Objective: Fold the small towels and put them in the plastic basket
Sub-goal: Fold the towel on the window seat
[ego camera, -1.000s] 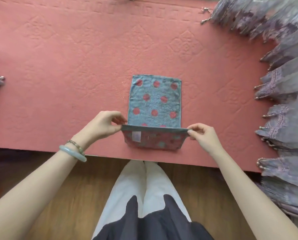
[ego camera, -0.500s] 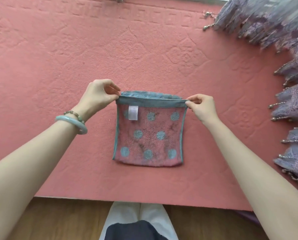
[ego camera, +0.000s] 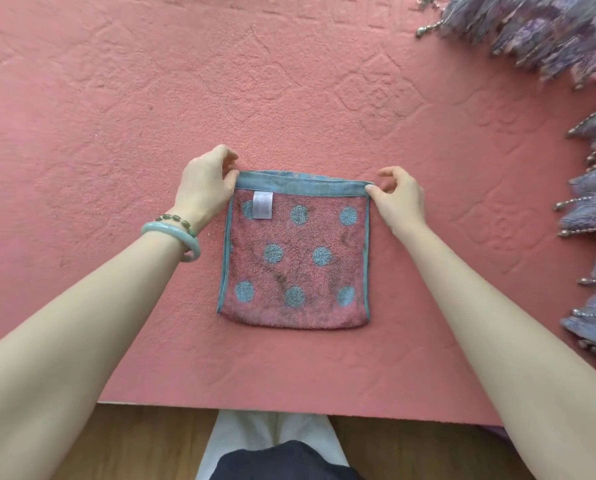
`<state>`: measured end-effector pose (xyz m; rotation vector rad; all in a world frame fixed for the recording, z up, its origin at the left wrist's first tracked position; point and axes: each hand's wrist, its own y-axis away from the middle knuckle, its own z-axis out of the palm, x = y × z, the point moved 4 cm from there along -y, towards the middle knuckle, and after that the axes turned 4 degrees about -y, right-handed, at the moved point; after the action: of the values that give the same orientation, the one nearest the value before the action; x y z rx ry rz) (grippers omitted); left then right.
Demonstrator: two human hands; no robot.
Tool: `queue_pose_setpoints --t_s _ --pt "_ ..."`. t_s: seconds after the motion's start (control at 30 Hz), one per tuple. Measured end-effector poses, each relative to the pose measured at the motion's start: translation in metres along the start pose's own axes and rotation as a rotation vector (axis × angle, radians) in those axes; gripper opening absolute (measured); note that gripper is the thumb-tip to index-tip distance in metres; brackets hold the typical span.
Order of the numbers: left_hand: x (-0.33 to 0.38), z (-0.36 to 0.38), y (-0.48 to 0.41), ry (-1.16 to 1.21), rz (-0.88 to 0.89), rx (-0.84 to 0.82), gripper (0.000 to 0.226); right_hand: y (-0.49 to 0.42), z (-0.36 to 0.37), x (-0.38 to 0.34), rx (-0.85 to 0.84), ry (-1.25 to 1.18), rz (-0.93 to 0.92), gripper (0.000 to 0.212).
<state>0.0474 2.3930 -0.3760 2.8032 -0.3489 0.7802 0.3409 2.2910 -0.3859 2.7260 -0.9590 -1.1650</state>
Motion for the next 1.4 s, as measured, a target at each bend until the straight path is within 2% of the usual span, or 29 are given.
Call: queue_pose_setpoints --t_s 0.1,0.27,0.47,0.7,0.83,1.0,1.1,1.4 --pt "0.01 -0.004 0.027 -0.096 0.25 0.006 0.026 0.028 -0.01 0.002 -0.037 -0.011 -0.159 0.033" --pt "0.0 -0.008 0.107 -0.242 0.627 -0.196 0.052 0.11 -0.022 0.032 -0.228 0.158 -0.482 0.023" --pt "-0.026 -0.001 0.165 -0.348 0.811 -0.256 0.053 0.172 -0.013 0.051 -0.398 0.33 -0.721 0.034" --pt "-0.029 0.011 0.185 -0.383 0.848 -0.218 0.035 0.176 -0.003 0.057 -0.418 0.412 -0.829 0.04" --pt "-0.029 0.013 0.188 -0.367 0.828 -0.169 0.036 0.174 -0.001 0.065 -0.415 0.422 -0.822 0.039" --pt "-0.035 0.012 0.192 -0.34 0.799 -0.107 0.039 0.177 -0.001 0.071 -0.324 0.389 -0.822 0.026" --pt "-0.039 0.013 0.193 -0.341 0.79 -0.084 0.027 0.177 -0.001 0.072 -0.251 0.37 -0.85 0.017" --pt "-0.038 0.001 0.199 -0.338 0.755 -0.035 0.023 0.185 -0.013 0.068 -0.168 0.363 -0.951 0.02"
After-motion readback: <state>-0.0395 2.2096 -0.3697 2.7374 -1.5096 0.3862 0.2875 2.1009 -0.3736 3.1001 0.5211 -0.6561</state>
